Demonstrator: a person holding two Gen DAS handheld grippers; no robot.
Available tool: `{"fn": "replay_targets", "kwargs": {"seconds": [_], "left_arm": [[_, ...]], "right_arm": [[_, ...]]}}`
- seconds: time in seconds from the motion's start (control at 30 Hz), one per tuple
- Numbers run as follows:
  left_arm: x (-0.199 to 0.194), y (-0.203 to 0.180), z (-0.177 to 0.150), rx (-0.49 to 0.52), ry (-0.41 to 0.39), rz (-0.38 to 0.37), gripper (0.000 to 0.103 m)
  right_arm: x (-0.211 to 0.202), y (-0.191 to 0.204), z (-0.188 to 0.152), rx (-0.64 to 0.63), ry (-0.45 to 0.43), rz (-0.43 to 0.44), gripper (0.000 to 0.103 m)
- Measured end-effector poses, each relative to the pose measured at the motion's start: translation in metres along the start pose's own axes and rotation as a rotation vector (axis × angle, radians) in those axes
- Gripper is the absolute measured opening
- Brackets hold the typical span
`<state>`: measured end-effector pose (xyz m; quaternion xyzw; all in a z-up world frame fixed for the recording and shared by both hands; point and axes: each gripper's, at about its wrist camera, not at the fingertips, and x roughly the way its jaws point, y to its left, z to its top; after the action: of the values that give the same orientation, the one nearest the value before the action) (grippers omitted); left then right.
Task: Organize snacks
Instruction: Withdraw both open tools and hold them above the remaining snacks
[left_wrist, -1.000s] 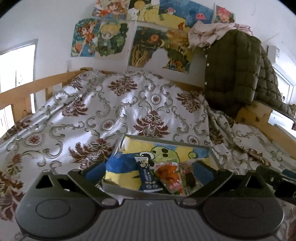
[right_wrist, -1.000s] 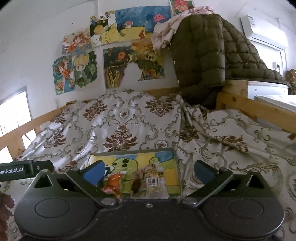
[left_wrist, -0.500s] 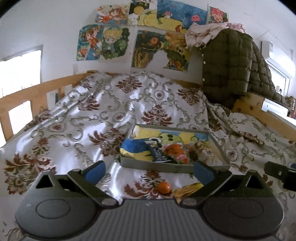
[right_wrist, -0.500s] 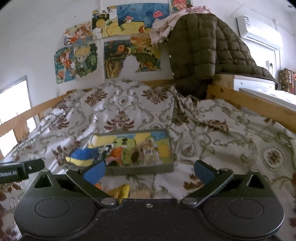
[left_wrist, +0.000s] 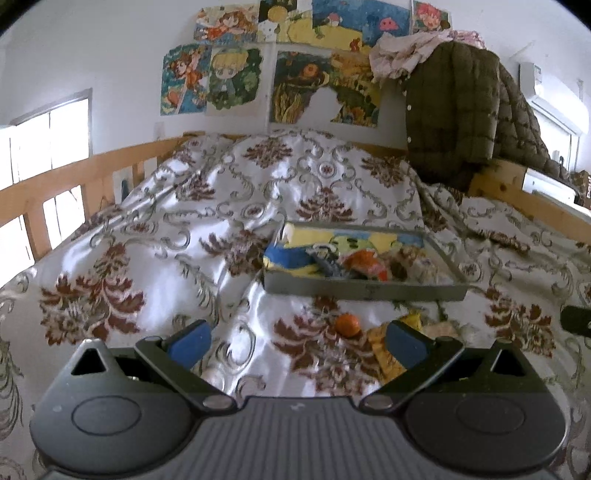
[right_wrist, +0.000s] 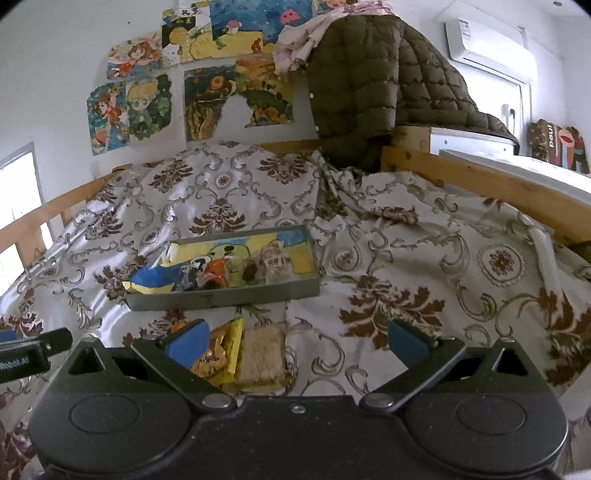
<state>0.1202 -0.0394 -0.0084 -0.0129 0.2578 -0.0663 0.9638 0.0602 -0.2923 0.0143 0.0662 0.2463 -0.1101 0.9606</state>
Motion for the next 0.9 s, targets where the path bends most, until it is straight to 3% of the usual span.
{"fn": "replay_targets", "kwargs": {"seconds": [0.33, 0.9], "left_arm": [[0.003, 0.010, -0.017, -0.004, 0.074, 0.022, 0.103], [0.016, -0.007, -0.024, 0.080, 0.150, 0.018, 0.103]], "right_arm": [[-0.010, 0.010, -0.012, -0.017, 0.046, -0.031, 0.102], [0.022, 0.021, -0.025, -0.084, 0.240, -0.057, 0.102]]}}
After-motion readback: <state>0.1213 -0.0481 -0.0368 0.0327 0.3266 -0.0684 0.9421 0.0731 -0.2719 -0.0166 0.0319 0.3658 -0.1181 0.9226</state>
